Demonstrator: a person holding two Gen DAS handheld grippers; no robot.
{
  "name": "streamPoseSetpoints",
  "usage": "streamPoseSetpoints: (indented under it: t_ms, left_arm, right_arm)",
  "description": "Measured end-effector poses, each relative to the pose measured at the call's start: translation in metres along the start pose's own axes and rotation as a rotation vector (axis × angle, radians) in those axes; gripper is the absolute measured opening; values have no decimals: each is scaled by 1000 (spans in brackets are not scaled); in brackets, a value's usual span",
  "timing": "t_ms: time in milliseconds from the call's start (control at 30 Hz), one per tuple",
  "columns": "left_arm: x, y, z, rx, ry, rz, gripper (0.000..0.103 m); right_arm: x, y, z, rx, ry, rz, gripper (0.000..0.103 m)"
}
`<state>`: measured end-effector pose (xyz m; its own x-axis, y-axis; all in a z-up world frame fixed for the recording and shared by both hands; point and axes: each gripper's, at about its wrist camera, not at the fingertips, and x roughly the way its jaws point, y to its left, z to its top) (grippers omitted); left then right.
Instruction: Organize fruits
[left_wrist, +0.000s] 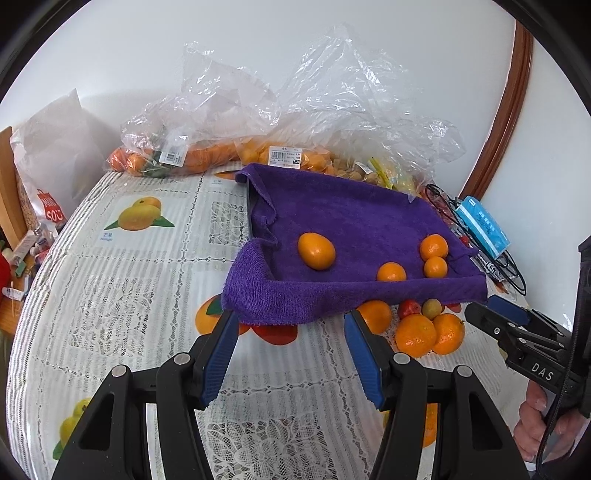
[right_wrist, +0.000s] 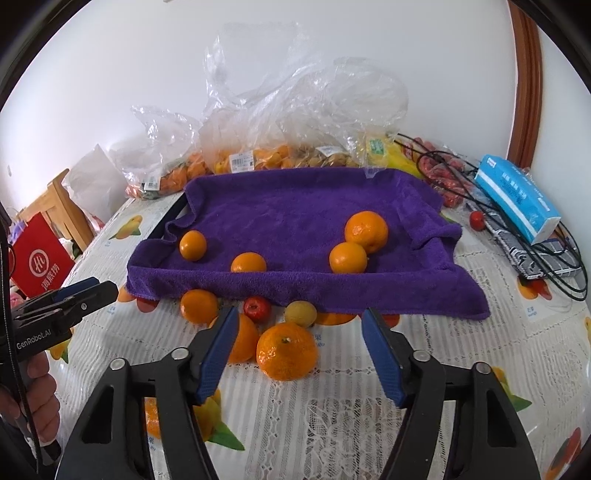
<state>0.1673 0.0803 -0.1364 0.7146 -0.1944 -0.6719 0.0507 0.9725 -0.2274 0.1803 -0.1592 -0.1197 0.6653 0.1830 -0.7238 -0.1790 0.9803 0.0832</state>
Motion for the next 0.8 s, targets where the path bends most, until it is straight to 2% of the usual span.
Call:
streamPoseSetpoints:
  t_ms: [133,600,700,733,800]
  left_arm:
    - [5,1,-1,-3,7,-10,57]
    - [14,-8,-3,4,37,-50,57]
    - [18,-17,-3,20,49,-60,57]
    - [19,-20,-3,25,52,-61,57]
    - [23,-25,-3,30,60,-65,57]
  right_arm:
    - [8,1,-6,-13,25,8,62]
    - [38,0,-21,-37,94,20,59]
    - [40,-1,-20,-46,95,36,51]
    - [41,-1,-20,-50,102,58,44]
    - [39,-1,-21,-61,99,53,44]
